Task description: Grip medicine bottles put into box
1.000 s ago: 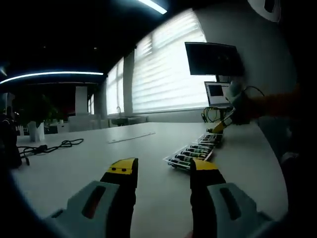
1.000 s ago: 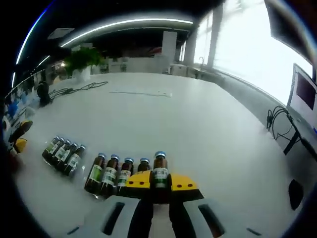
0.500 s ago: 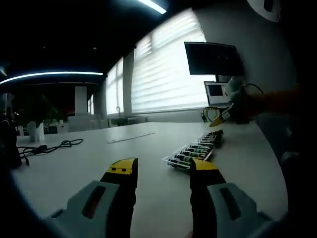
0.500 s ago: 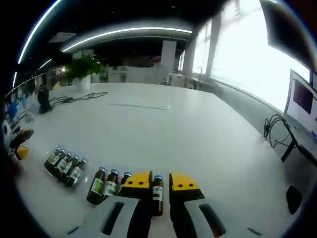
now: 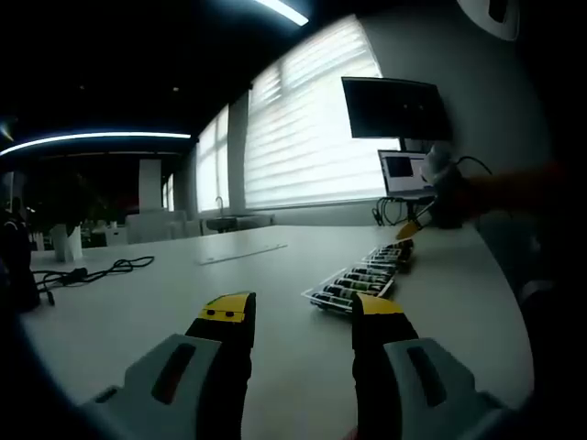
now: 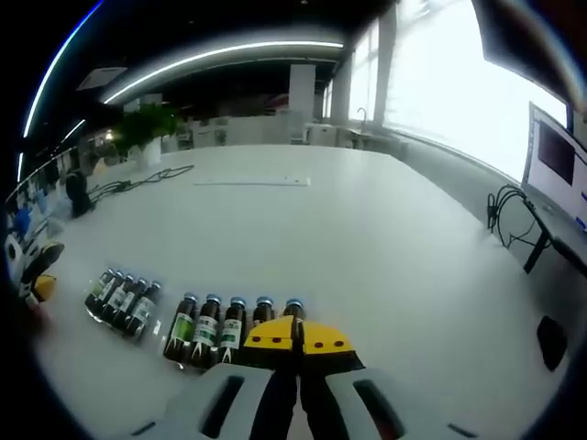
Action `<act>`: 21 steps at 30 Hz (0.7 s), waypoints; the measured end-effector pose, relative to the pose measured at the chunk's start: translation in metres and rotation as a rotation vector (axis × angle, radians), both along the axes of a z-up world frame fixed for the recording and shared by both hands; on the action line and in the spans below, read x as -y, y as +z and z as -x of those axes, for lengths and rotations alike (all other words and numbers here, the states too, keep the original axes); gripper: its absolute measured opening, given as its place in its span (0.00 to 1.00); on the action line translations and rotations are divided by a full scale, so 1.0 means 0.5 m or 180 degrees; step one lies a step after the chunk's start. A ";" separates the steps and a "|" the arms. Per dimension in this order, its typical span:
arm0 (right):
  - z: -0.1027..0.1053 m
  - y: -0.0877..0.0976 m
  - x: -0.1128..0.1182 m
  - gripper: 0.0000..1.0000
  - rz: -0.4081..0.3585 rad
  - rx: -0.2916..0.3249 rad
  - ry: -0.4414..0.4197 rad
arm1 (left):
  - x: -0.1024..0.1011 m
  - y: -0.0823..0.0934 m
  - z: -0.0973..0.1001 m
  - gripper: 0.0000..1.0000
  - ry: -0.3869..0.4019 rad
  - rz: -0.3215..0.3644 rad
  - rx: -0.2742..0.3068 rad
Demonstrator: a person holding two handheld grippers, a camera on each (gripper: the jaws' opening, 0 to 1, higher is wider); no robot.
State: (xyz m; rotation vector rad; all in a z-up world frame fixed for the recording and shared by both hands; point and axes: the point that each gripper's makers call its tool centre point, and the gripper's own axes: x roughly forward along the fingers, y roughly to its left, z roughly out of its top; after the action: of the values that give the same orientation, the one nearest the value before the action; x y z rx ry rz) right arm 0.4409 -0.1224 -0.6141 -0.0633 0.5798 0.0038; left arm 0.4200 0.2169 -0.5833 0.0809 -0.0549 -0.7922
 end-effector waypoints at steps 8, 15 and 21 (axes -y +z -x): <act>0.003 -0.016 -0.009 0.00 0.0029 -0.0017 0.0029 | 0.002 0.001 0.001 0.35 0.0003 -0.0008 -0.0002; 0.009 -0.027 -0.008 0.00 -0.0012 -0.0020 0.0020 | 0.003 0.000 0.001 0.35 -0.0001 -0.0014 -0.0006; 0.008 -0.027 -0.009 0.00 0.0008 -0.0100 0.0047 | 0.003 0.000 0.001 0.35 -0.0006 -0.0015 -0.0006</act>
State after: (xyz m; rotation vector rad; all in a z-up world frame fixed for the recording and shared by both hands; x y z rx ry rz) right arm 0.4367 -0.1178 -0.6277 -0.0702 0.6107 0.0184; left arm 0.4193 0.2153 -0.5831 0.0846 -0.0511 -0.7943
